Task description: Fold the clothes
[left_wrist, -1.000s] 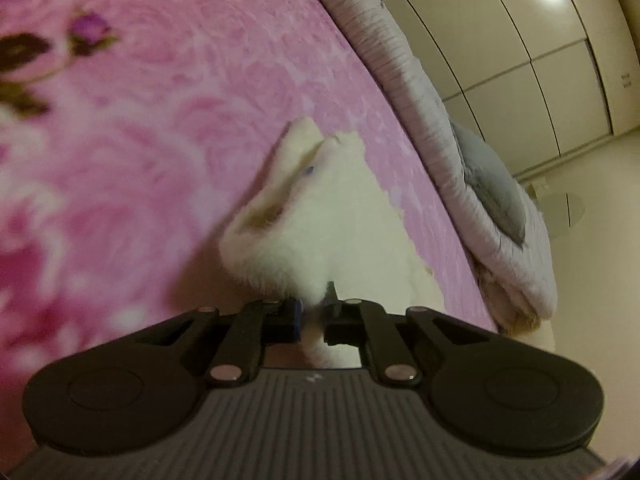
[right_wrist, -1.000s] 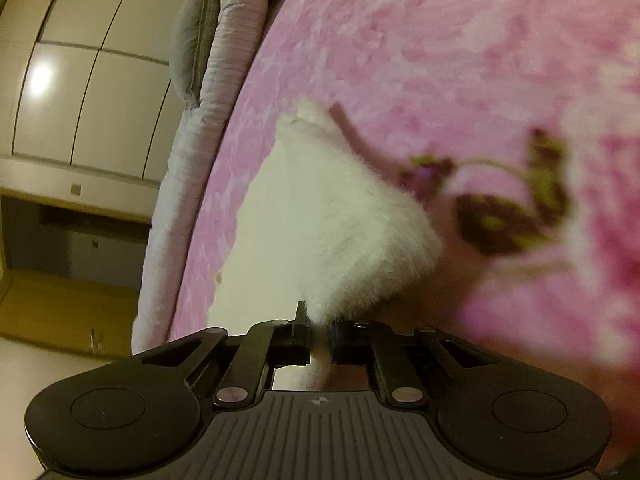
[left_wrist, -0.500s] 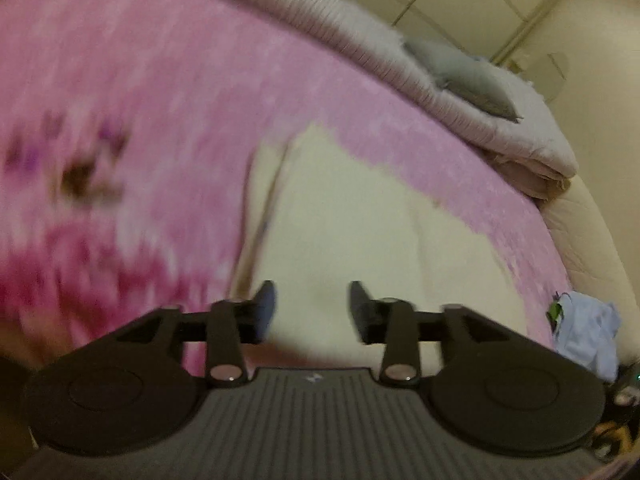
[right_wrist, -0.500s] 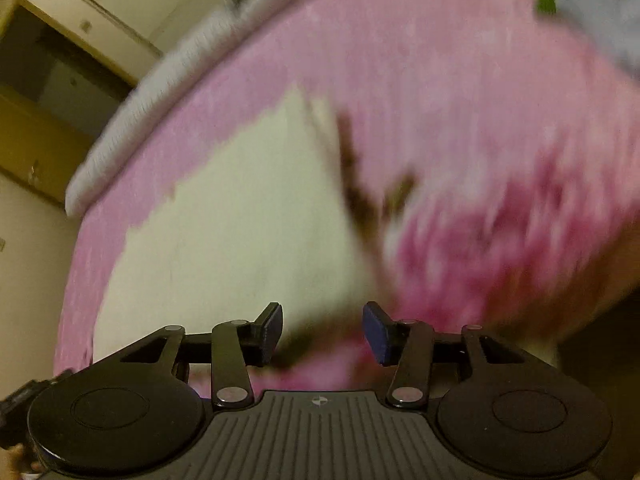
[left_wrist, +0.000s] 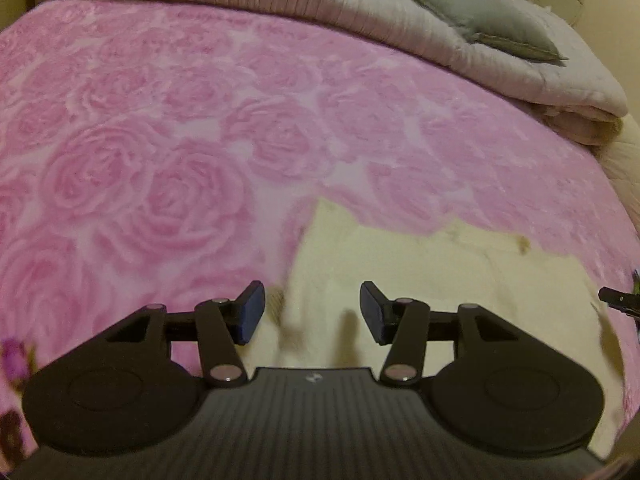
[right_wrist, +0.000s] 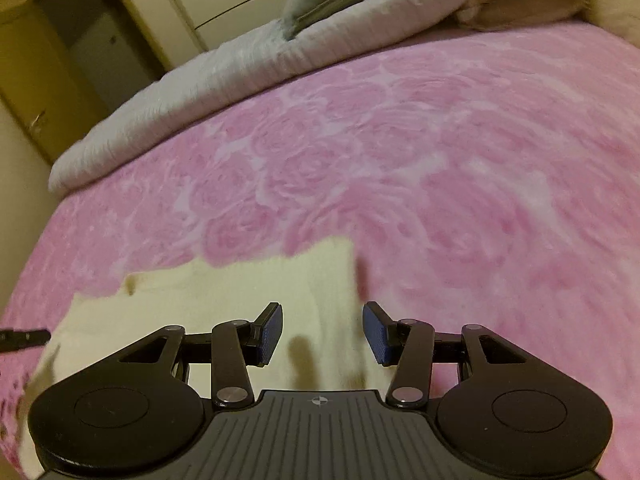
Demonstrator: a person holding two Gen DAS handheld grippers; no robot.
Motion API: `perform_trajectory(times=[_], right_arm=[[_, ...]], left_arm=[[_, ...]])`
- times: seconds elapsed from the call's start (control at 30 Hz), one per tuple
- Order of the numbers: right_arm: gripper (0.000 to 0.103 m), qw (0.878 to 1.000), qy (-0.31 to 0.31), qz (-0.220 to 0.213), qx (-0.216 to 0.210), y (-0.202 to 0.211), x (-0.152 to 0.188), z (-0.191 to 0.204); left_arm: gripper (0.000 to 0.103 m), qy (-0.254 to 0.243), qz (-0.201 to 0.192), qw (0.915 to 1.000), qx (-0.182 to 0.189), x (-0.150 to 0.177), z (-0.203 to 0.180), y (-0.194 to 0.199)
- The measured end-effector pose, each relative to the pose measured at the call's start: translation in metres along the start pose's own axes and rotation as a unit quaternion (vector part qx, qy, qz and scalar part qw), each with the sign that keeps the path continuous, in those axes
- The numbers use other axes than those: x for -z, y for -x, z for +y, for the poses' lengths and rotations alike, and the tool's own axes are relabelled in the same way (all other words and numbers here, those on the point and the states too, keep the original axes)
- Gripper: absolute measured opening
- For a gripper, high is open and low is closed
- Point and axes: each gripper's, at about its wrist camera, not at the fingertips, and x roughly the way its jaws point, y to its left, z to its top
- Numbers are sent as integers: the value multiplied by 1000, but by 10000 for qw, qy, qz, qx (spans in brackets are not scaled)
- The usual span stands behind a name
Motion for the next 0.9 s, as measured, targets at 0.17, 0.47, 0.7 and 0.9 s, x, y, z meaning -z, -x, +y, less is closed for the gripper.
perform_trajectory(times=[0.17, 0.47, 0.7, 0.9], right_arm=[[48, 9990, 188, 373, 181, -44, -15, -5], [10, 9957, 608, 22, 692, -34, -5, -15], [46, 9886, 835, -141, 1247, -17, -10, 8], [52, 9865, 1432, -634, 469, 25, 12, 72]], left_arm=[[42, 125, 195, 9994, 241, -9, 7, -31], [10, -494, -373, 9978, 224, -4, 1, -34], [18, -644, -613, 9947, -522, 1, -10, -13], [15, -431, -1021, 9919, -619, 20, -23, 37]])
